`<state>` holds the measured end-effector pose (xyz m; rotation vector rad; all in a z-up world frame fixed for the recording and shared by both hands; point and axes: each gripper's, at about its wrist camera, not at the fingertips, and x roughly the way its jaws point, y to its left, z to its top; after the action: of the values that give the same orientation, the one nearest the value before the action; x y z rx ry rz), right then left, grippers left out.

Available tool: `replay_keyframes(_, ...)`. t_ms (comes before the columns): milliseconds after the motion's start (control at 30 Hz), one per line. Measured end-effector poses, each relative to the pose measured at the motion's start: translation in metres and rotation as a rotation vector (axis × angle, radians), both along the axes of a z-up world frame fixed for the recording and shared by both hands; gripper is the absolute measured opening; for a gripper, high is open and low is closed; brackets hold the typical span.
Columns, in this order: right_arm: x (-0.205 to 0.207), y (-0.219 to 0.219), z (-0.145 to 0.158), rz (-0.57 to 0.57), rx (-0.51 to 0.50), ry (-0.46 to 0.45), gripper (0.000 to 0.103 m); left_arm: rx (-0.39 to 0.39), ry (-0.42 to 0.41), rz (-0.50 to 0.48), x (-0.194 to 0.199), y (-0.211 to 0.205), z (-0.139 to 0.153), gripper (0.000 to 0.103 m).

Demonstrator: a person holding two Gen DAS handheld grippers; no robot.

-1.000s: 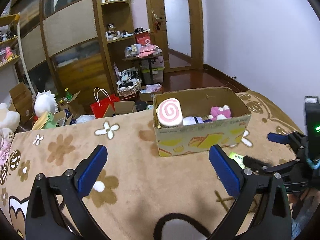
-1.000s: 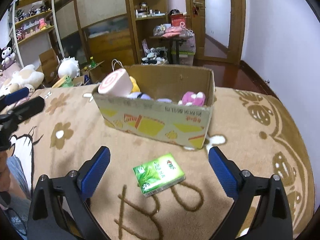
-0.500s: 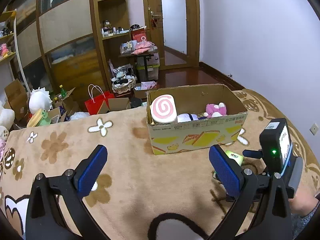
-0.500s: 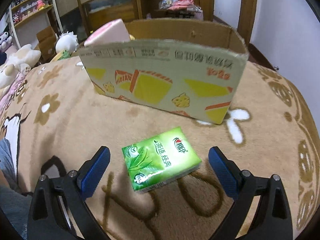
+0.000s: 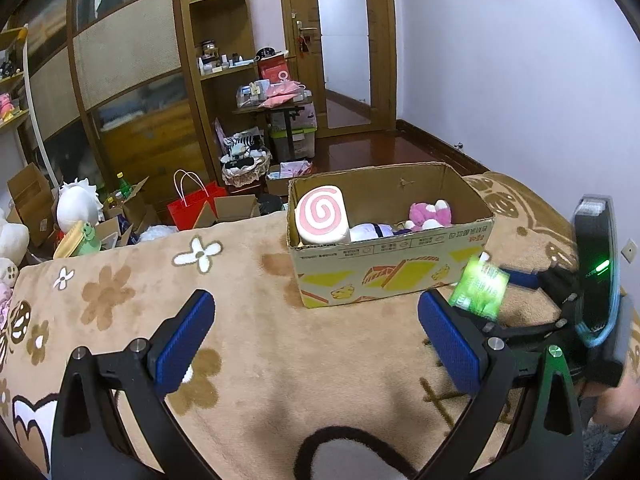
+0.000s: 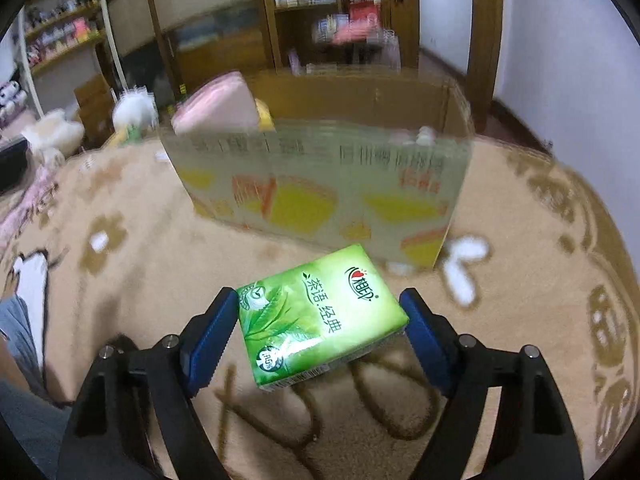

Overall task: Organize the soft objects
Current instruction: 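Carry the green tissue pack over the box and open the right tool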

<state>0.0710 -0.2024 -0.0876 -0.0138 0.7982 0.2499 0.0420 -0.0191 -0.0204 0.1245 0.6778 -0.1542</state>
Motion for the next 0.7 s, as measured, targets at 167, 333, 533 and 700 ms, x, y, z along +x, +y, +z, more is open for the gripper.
replay_keyframes(167,-0.007,0.001,0.046,0.009,0.016,-0.192,0.086,-0.001,-0.008,-0.009,-0.001,-0.001,0.001,0.101)
replay_keyframes(333,0.010,-0.001,0.071,0.004,0.013,-0.265,0.086,-0.005,-0.006,-0.013,0.001,-0.002,0.000,0.101)
replay_keyframes(533,0.050,0.000,0.066,-0.010,0.007,-0.218,0.086,-0.005,-0.009,-0.012,0.002,-0.002,0.000,0.101)
replay_keyframes(700,0.083,-0.004,0.049,-0.056,0.062,-0.143,0.087,0.004,-0.008,0.005,0.004,0.000,-0.002,0.101)
